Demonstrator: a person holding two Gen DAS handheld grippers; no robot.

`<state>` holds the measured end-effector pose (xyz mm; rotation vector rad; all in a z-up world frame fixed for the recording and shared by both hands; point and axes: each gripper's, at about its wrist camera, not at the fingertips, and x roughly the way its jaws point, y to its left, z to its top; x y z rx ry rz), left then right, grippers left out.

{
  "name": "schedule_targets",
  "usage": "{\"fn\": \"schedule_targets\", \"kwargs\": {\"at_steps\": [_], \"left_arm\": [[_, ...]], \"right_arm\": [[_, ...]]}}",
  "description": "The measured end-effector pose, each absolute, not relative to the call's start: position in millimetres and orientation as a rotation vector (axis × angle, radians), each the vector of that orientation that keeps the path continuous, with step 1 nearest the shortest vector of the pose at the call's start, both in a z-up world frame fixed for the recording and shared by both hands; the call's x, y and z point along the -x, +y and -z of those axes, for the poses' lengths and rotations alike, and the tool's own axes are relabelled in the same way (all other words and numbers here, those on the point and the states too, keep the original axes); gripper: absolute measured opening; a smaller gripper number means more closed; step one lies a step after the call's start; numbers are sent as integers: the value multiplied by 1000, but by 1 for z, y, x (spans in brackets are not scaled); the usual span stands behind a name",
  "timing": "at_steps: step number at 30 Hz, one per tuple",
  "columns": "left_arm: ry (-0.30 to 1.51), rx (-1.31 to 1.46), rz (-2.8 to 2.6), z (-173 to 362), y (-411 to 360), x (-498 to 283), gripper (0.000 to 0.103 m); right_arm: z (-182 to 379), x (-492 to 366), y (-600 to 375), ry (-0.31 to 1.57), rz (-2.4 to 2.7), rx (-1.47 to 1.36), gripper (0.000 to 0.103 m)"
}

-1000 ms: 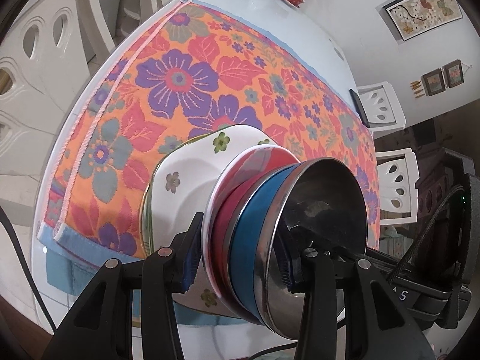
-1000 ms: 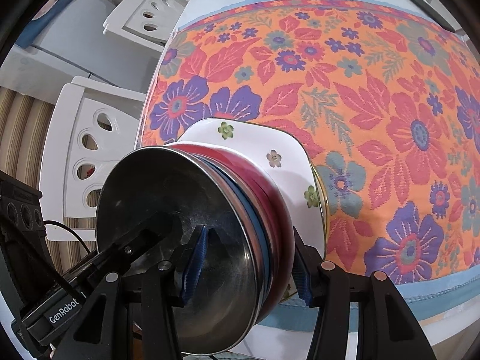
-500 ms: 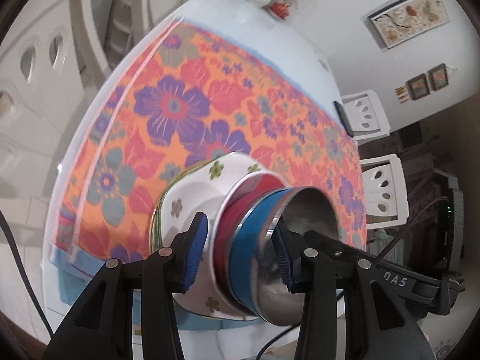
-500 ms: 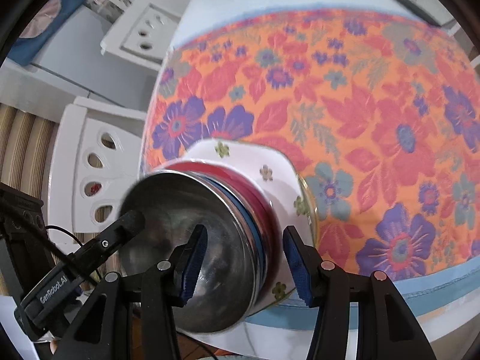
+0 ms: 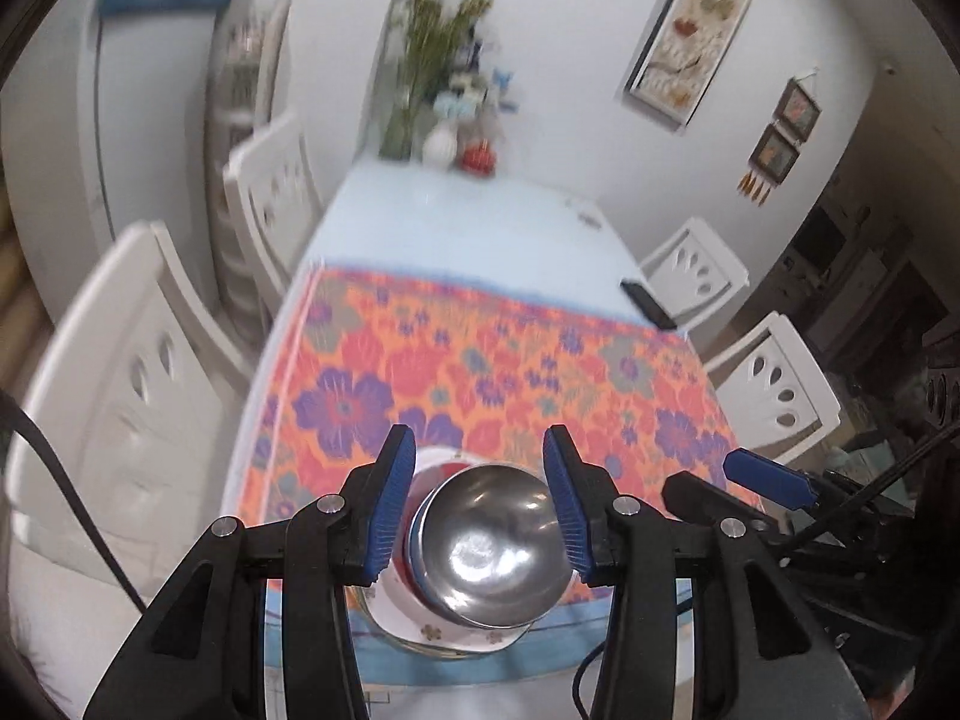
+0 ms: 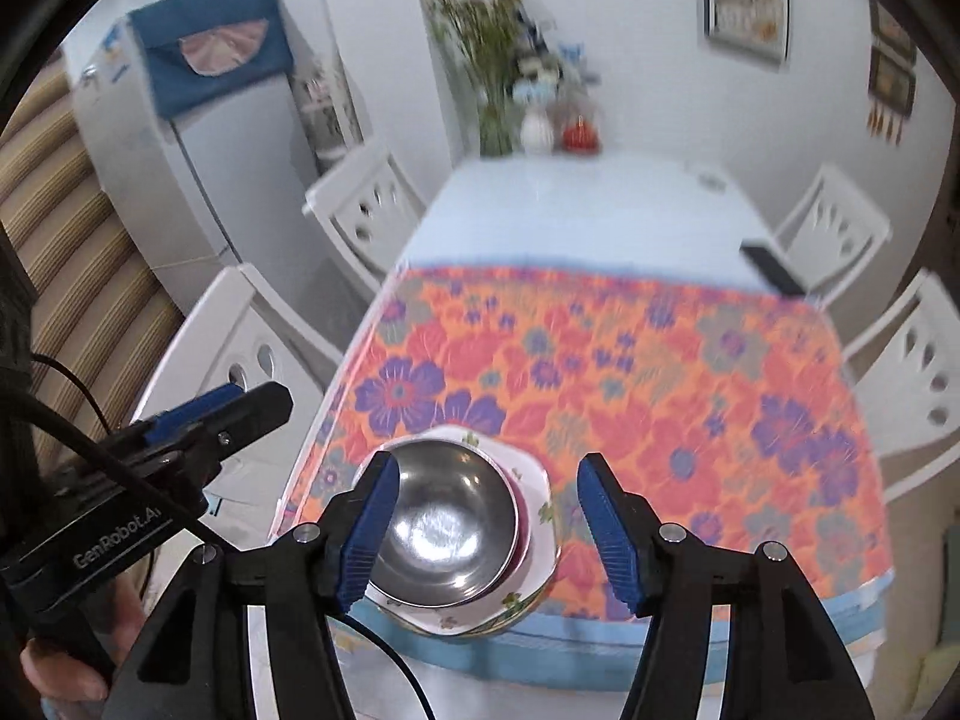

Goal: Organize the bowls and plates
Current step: 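Lower the stacked bowls onto the white plates and open both grippers, then pull both open grippers back from the stacked dishes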

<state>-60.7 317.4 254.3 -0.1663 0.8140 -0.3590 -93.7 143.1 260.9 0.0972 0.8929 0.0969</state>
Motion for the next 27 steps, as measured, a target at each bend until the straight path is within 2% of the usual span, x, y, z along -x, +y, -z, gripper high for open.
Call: {"fn": "schedule_targets", "kwargs": {"at_steps": [2, 5, 7, 9, 16, 20, 22, 27], "left_arm": [[781, 138, 349, -265, 313, 71, 42], [743, 104, 282, -277, 305, 90, 48], [730, 100, 223, -281, 303, 101, 68], [729, 99, 178, -280, 302, 111, 79], [836, 75, 103, -263, 289, 149, 79], [826, 36, 59, -262, 281, 178, 80], [827, 43, 41, -260, 283, 189, 84], [870, 102, 60, -254, 292, 195, 85]], "right_arm": [[-266, 102, 143, 874, -92, -115, 73], [-264, 117, 141, 863, -95, -134, 73], [-261, 123, 139, 886, -73, -94, 73], [-259, 131, 132, 902, -75, -112, 73], [-245, 169, 120, 963, -92, -135, 73], [-238, 191, 118, 988, -98, -146, 73], [-237, 200, 119, 994, -91, -133, 73], [-238, 212, 122, 998, -83, -116, 73]]}}
